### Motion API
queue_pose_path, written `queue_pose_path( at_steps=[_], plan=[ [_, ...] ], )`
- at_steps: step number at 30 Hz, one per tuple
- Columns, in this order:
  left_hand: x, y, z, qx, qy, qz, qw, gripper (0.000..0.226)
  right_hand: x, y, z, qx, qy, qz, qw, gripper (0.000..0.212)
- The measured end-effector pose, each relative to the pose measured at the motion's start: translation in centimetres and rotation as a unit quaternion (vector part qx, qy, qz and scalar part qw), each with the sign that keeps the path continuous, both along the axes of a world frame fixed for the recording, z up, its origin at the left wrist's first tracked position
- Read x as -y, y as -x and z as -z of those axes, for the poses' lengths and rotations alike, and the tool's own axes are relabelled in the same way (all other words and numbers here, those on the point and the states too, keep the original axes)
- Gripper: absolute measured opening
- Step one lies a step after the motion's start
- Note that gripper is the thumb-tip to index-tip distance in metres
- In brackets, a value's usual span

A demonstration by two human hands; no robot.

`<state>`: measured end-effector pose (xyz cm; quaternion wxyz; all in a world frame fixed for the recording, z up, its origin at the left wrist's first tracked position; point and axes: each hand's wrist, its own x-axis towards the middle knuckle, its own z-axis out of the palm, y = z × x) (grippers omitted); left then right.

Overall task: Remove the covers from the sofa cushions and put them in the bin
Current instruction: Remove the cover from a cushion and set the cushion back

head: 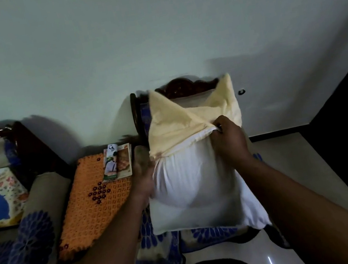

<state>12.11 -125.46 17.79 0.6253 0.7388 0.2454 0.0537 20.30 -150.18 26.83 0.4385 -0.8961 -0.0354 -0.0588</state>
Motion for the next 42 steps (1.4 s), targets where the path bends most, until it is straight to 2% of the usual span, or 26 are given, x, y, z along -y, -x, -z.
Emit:
queue_pose_path(
  at_steps=[1,3,5,8,10,11,13,16,18,19,21,23,25,26,28,30,31,33,35,37,38,40,42],
  plan=[
    [-0.1,0.3,0.7,-0.041,0.039,0.032,0.998,0.095,0.1,0.0,0.3,-0.017,0.008,0.009,1.0,0.015],
    [-0.3,0.2,1.4,-0.072,0.063,0.085,0.992,0.09,0.6,0.0,1.0,-0.038,0.07,0.014,0.997,0.014],
    [-0.1,0.0,0.8,-0.075,0.055,0.076,0.993,0.073,0.7,0.3,1.6,-0.021,0.176,-0.012,0.984,0.015],
    [1.2,-0.7,-1.1,-0.093,0.026,0.061,0.993,0.051,-0.6,1.0,3.0,0.085,0.344,-0.108,0.929,0.017],
    [2.4,-1.0,-2.1,-0.103,0.018,0.085,0.991,0.049,-2.3,1.9,4.0,0.117,0.387,-0.189,0.895,0.02],
    [3.0,-1.0,-2.5,-0.102,0.009,0.101,0.99,0.052,-3.1,2.2,4.4,0.1,0.376,-0.221,0.894,0.02],
    [3.7,-0.9,-2.3,-0.106,0.024,0.119,0.987,0.059,-4.0,2.8,5.2,0.026,0.314,-0.236,0.919,0.02],
    [3.7,0.6,-0.9,-0.124,0.17,0.151,0.966,0.056,-4.1,3.3,7.0,-0.065,0.261,-0.242,0.932,0.021],
    [3.3,2.3,0.4,-0.115,0.213,0.168,0.956,0.063,-4.0,3.7,8.2,-0.117,0.22,-0.231,0.941,0.031],
    [3.2,3.1,0.9,-0.107,0.203,0.181,0.956,0.075,-4.0,3.7,8.7,-0.134,0.192,-0.217,0.948,0.038],
    [3.7,4.6,1.7,-0.087,0.108,0.187,0.973,0.095,-4.4,3.5,9.7,-0.158,0.162,-0.197,0.954,0.048],
    [4.3,5.3,2.9,-0.109,-0.041,0.084,0.99,0.104,-4.9,3.1,9.9,-0.184,0.146,-0.196,0.952,0.051],
    [4.4,5.7,3.9,-0.173,-0.114,0.0,0.978,0.095,-4.8,2.5,9.5,-0.231,0.099,-0.204,0.946,0.052],
    [4.4,6.0,4.2,-0.198,-0.127,0.001,0.972,0.088,-4.5,2.2,9.1,-0.257,0.081,-0.219,0.938,0.049],
    [5.4,6.3,4.1,-0.205,-0.148,0.037,0.967,0.066,-4.0,2.0,8.7,-0.284,0.063,-0.25,0.924,0.028],
    [7.0,6.0,3.5,-0.134,-0.147,0.047,0.979,0.042,-3.8,2.0,8.8,-0.261,0.032,-0.222,0.939,0.015],
    [7.8,5.9,2.9,-0.092,-0.139,0.073,0.983,0.039,-3.9,1.9,8.9,-0.233,0.027,-0.195,0.952,0.013],
    [8.5,5.6,2.7,-0.059,-0.153,0.142,0.976,0.048,-4.2,1.9,9.1,-0.185,0.057,-0.174,0.966,0.013],
    [8.6,5.5,3.0,-0.064,-0.215,0.161,0.961,0.051,-4.7,2.1,9.0,-0.151,0.091,-0.181,0.968,0.018],
    [8.6,5.6,2.8,-0.044,-0.268,0.107,0.956,0.045,-5.2,2.5,8.3,-0.104,0.118,-0.18,0.971,0.021],
    [8.8,5.6,2.2,-0.038,-0.265,0.055,0.962,0.043,-5.5,2.6,8.2,-0.077,0.134,-0.183,0.971,0.022],
    [8.9,5.4,1.2,-0.045,-0.203,-0.057,0.976,0.039,-6.0,2.6,8.2,-0.044,0.163,-0.192,0.967,0.023],
    [8.9,5.4,0.8,-0.026,-0.187,-0.076,0.979,0.038,-6.1,2.5,8.1,-0.043,0.18,-0.184,0.965,0.023]
  ],
)
